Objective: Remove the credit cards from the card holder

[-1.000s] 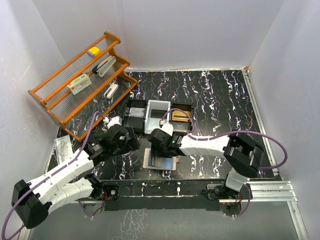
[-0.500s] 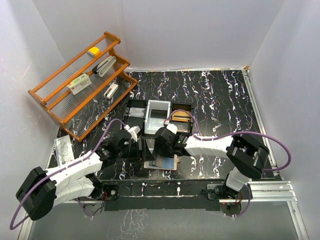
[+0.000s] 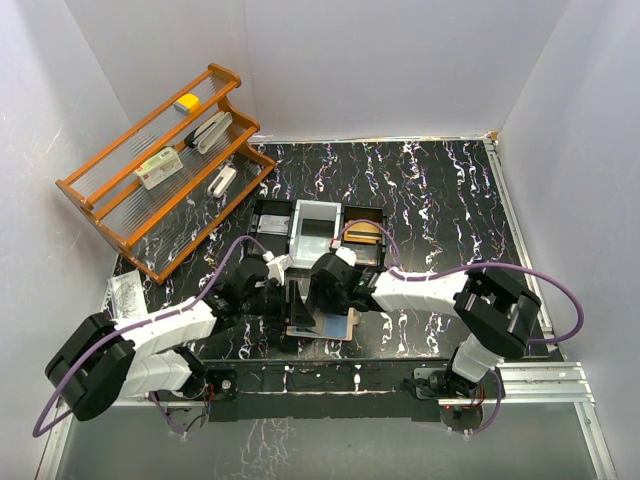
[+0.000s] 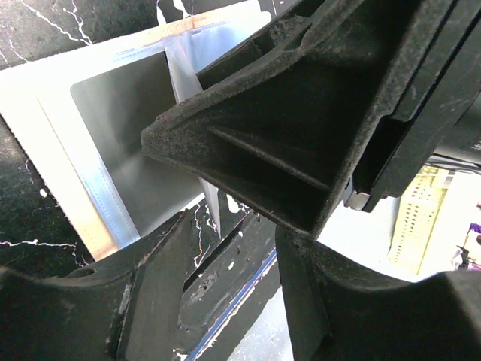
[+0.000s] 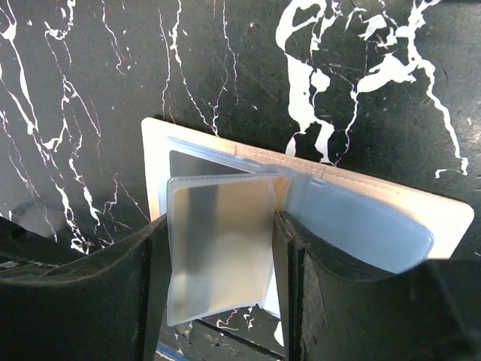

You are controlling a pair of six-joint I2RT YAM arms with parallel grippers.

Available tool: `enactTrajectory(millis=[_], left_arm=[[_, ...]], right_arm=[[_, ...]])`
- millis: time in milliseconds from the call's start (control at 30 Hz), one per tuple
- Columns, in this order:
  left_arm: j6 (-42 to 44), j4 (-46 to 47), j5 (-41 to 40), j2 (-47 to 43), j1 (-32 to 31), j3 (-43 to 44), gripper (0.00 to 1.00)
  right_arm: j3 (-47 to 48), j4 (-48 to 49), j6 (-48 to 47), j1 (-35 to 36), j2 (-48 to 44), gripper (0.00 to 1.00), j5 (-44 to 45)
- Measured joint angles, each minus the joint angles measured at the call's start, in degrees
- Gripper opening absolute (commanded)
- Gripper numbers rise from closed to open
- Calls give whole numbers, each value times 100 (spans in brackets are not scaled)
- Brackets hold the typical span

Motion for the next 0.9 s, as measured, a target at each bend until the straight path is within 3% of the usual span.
enactTrajectory(millis=[233,333,400,667,900], left_arm=[[-2,262,83,291,0,-20,27],[-9,369,83,573,0,-17,24],[-11,413,81,728,0,-15,26],[9,413,85,844,4,70,35],[-7,584,214,1158,4,219,41]], right_arm=[[-26,42,2,-37,-26,50,-39],[-28,63,0,-44,-26,51,-68],[-28,68,0,-46,-35,53,-105],[-28,-107,-26,-162,-315,79,-74],[-28,-457,7,-232,-868,82,234]])
